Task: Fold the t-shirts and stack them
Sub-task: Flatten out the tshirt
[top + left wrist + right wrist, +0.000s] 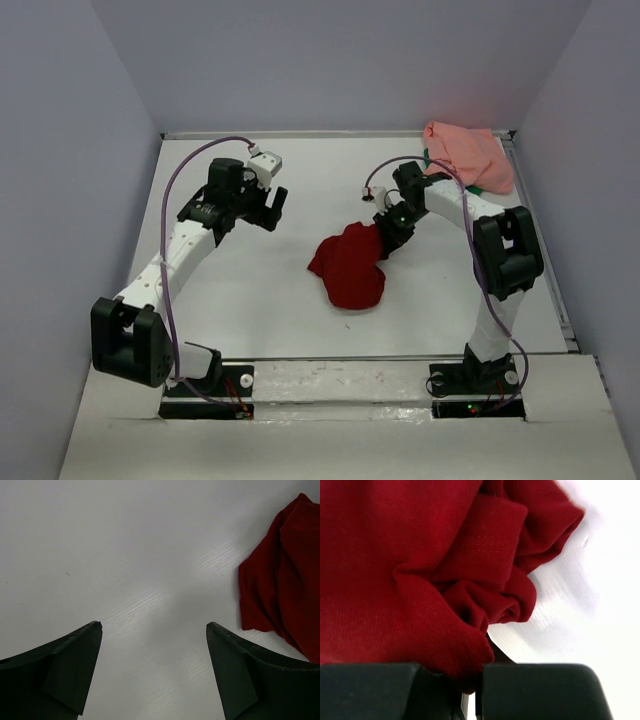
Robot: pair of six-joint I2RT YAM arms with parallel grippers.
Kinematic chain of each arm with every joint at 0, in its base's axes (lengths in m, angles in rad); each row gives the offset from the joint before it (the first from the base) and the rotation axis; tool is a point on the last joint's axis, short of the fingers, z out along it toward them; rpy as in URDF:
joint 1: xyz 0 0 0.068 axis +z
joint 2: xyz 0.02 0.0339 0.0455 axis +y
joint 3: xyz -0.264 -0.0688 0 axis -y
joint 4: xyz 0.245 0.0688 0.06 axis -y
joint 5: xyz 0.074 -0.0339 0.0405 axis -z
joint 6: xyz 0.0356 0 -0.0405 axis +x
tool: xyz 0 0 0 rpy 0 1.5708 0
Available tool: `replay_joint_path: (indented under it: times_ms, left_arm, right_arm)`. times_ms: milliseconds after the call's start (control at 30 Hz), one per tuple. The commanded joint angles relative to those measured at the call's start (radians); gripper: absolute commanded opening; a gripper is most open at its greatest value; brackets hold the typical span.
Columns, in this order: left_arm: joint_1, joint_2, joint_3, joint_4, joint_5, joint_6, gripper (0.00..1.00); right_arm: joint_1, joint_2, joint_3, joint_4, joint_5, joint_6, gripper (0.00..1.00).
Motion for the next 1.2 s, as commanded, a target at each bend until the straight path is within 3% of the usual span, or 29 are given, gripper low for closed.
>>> replay_joint_path:
  times_ms: [0,200,233,267,300,367,400,433,633,900,1167]
  left_arm:
    - [0.001,-0.024,0.048,0.013,0.002,0.014,0.95]
    - [0.001,-0.025,0.051,0.011,-0.006,0.014,0.95]
    - [0.001,-0.03,0.051,0.011,-0.007,0.015,0.95]
    - [0.001,-0.031,0.051,0.011,-0.007,0.015,0.95]
    - [0.002,-0.031,0.049,0.012,-0.012,0.015,0.95]
    - [0.001,-0.03,0.049,0.013,-0.011,0.015,0.95]
    - [0.001,-0.028,0.049,0.013,-0.007,0.017,0.95]
    - [0.001,-0.024,0.051,0.011,-0.007,0.015,0.95]
    - [0.001,-0.033,0.055,0.003,-0.015,0.015,0.95]
    - [0.048,-0.048,0.071,0.006,-0.098,0.009,0.95]
    - [0.096,-0.111,0.039,0.023,-0.101,-0.005,0.96]
  right_arm:
    - [0.008,-0.066,0.108,0.017,-0.04,0.004,0.0]
    - [0.008,-0.103,0.233,-0.057,-0.045,-0.005,0.0]
    - [0.008,-0.095,0.23,-0.084,-0.019,-0.029,0.27]
    - [0.008,-0.098,0.23,-0.083,-0.013,-0.03,0.27]
    - [0.008,-0.101,0.201,-0.074,-0.008,-0.03,0.11]
    - [0.008,-0.107,0.185,-0.037,-0.031,-0.024,0.01]
    - [0.008,-0.103,0.193,-0.037,-0.045,-0.007,0.2]
    - [0.008,-0.097,0.229,-0.049,-0.071,-0.002,0.31]
    - [0.008,-0.064,0.337,-0.118,-0.143,-0.007,0.5]
    - [0.046,0.0,0.522,-0.232,-0.301,0.01,0.52]
    - [0.151,0.0,0.449,-0.226,-0.235,-0.011,0.53]
